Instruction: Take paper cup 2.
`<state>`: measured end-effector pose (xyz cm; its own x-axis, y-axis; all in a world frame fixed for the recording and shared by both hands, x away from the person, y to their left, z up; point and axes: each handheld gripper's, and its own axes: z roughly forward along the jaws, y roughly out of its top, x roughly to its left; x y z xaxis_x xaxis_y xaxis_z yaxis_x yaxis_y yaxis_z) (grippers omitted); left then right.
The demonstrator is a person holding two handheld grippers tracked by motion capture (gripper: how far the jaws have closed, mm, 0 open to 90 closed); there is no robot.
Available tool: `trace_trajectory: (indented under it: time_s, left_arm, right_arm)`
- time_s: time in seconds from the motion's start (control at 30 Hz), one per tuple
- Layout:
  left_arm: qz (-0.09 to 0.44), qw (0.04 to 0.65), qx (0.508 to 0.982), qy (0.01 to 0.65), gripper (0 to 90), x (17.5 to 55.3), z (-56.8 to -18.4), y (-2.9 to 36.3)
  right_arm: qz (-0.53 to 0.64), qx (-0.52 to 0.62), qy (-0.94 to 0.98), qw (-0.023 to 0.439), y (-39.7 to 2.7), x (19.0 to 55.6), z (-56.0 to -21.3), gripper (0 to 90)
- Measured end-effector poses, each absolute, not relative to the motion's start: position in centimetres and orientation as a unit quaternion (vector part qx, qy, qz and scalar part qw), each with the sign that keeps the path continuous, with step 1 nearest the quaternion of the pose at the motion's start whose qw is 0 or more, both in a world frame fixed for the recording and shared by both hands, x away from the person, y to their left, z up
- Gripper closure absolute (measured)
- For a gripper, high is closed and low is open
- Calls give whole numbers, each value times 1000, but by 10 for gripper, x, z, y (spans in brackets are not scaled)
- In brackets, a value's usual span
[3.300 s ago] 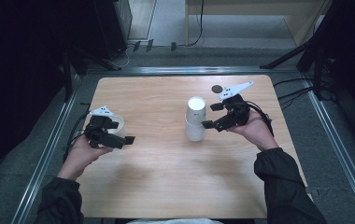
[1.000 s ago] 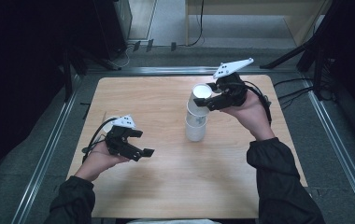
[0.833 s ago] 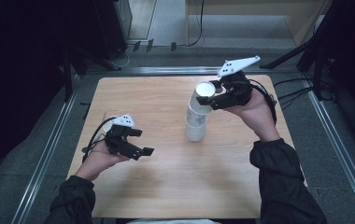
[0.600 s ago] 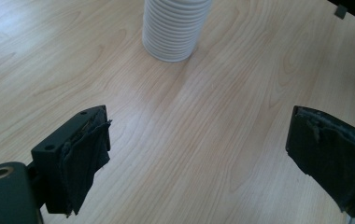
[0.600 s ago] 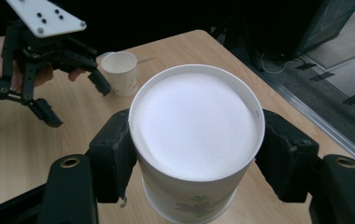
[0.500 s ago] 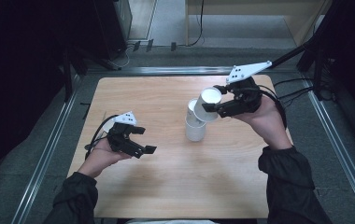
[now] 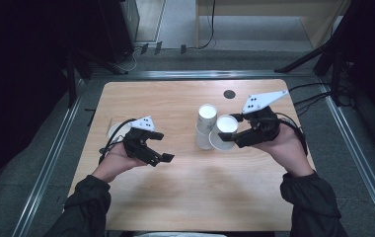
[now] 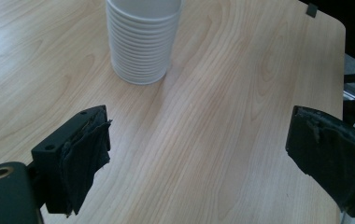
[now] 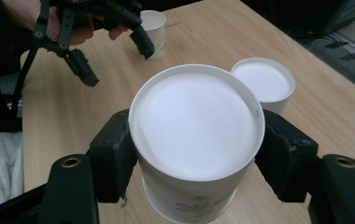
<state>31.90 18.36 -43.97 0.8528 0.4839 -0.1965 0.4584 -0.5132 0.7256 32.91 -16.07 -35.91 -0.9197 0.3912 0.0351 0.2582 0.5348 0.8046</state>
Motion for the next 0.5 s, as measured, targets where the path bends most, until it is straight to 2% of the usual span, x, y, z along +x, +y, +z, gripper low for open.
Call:
trace_trajectory:
  time_s: [0.33,0.5]
  left_arm:
    - [12,413,875,252,65,319,-444,174]
    - [14,412,877,246,64,318,-446,171]
  right_arm:
    - [443,183,877,40,-158,324,-407,349]
    - [441,170,880,37,-153,320,-424,350]
